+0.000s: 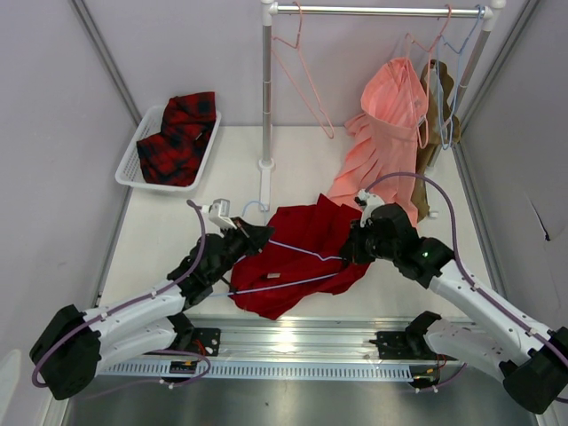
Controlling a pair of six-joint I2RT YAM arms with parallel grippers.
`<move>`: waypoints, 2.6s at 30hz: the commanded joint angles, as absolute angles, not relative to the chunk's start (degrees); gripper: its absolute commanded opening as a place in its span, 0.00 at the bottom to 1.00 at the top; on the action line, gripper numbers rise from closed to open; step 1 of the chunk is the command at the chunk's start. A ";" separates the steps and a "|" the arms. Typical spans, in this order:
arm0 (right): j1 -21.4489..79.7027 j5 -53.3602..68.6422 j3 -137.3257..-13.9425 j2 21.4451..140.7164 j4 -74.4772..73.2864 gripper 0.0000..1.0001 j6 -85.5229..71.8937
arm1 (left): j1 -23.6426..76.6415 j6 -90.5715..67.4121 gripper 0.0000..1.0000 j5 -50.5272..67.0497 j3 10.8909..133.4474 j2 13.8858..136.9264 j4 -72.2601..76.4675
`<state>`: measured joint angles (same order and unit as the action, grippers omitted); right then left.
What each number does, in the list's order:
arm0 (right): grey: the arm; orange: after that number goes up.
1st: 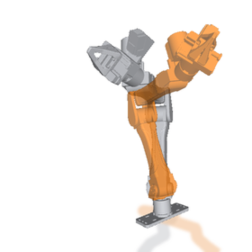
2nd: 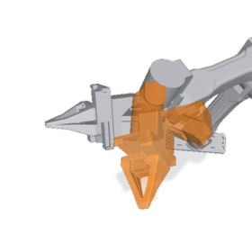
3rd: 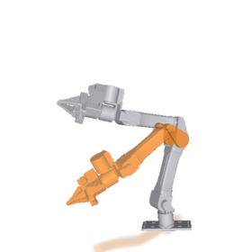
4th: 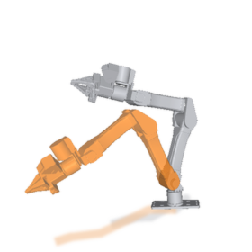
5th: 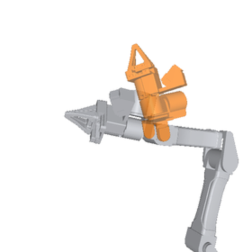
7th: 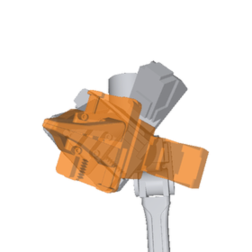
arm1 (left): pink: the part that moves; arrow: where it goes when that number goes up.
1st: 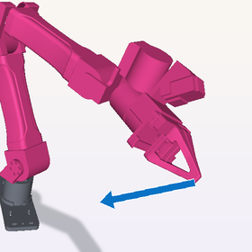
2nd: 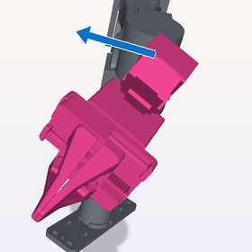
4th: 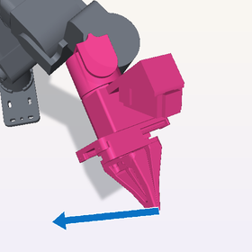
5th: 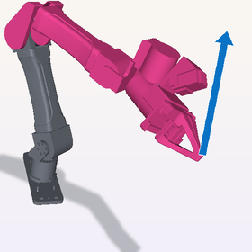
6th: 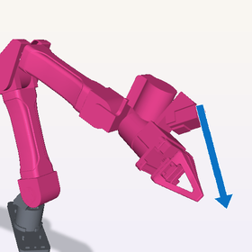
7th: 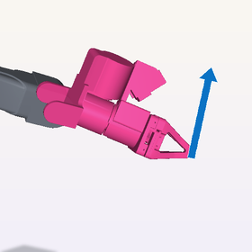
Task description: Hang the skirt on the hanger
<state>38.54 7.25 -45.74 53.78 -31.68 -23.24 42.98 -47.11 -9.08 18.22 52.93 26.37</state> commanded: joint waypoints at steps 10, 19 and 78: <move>38.50 5.28 -45.09 52.38 -31.11 0.05 -25.23 | 43.68 -50.89 0.00 -8.96 16.52 54.14 41.57; 37.44 0.53 -48.07 49.48 -35.51 0.05 -27.33 | 43.59 -50.36 0.00 -8.79 17.84 51.76 45.09; 39.46 -1.84 -52.47 50.89 -34.79 0.12 -30.94 | 45.88 -48.61 0.00 2.18 31.81 71.10 53.36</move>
